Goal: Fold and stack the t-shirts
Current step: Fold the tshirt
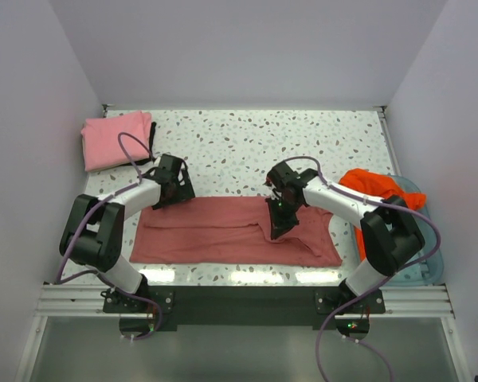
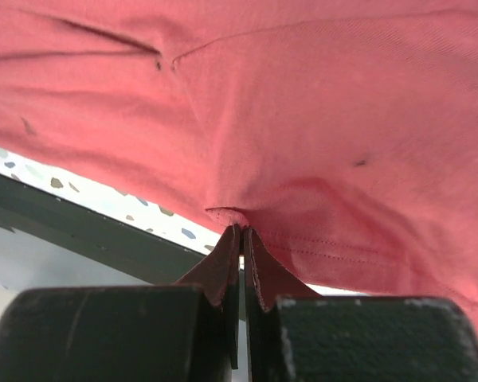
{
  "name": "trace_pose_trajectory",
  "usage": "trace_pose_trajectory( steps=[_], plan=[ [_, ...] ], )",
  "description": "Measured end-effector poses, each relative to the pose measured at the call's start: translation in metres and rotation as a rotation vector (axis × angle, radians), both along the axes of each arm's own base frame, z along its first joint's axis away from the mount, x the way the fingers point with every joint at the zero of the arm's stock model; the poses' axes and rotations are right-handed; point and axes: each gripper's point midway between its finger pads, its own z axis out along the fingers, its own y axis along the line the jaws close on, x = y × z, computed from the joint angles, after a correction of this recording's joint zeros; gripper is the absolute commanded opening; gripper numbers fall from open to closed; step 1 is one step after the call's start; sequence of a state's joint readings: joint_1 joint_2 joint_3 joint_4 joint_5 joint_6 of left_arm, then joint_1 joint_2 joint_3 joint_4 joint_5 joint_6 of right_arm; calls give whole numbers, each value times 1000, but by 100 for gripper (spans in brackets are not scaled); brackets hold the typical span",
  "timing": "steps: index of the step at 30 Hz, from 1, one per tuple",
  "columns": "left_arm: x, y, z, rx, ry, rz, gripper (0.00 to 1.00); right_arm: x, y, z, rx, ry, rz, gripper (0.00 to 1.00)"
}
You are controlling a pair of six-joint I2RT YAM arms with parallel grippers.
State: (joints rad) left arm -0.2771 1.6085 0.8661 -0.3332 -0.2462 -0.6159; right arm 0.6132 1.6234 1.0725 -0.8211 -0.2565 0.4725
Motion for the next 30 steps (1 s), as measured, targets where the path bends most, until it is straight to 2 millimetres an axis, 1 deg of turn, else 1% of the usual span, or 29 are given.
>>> trace_pose_trajectory(
  steps=[4,7,8,10,11,13,16,19,22,24,30],
  plan=[
    [-1,0,0,-1,-5,0,100,-10,5,2,1,5,19,0],
    [0,0,0,1,-6,-6,100,-20,7,1,0,18,33,14],
    [-1,0,0,2,-5,-6,100,-23,7,1,0,25,40,23],
    [0,0,0,2,-6,-6,100,-31,9,2,3,46,57,32],
    [0,0,0,2,-6,-6,100,-34,10,2,6,52,65,37],
    [-1,0,0,2,-5,-6,100,-40,13,7,23,61,79,44],
    [0,0,0,2,-4,-7,100,-42,14,19,52,52,86,50],
    [0,1,0,4,-1,-6,100,-39,16,33,70,17,82,52],
    [3,2,0,7,0,-5,100,-28,12,40,58,-34,52,51],
    [4,3,0,11,0,-8,100,-21,6,38,35,-44,19,51],
    [6,6,0,10,-1,-15,100,5,-24,27,-33,-56,-104,51]
  ],
)
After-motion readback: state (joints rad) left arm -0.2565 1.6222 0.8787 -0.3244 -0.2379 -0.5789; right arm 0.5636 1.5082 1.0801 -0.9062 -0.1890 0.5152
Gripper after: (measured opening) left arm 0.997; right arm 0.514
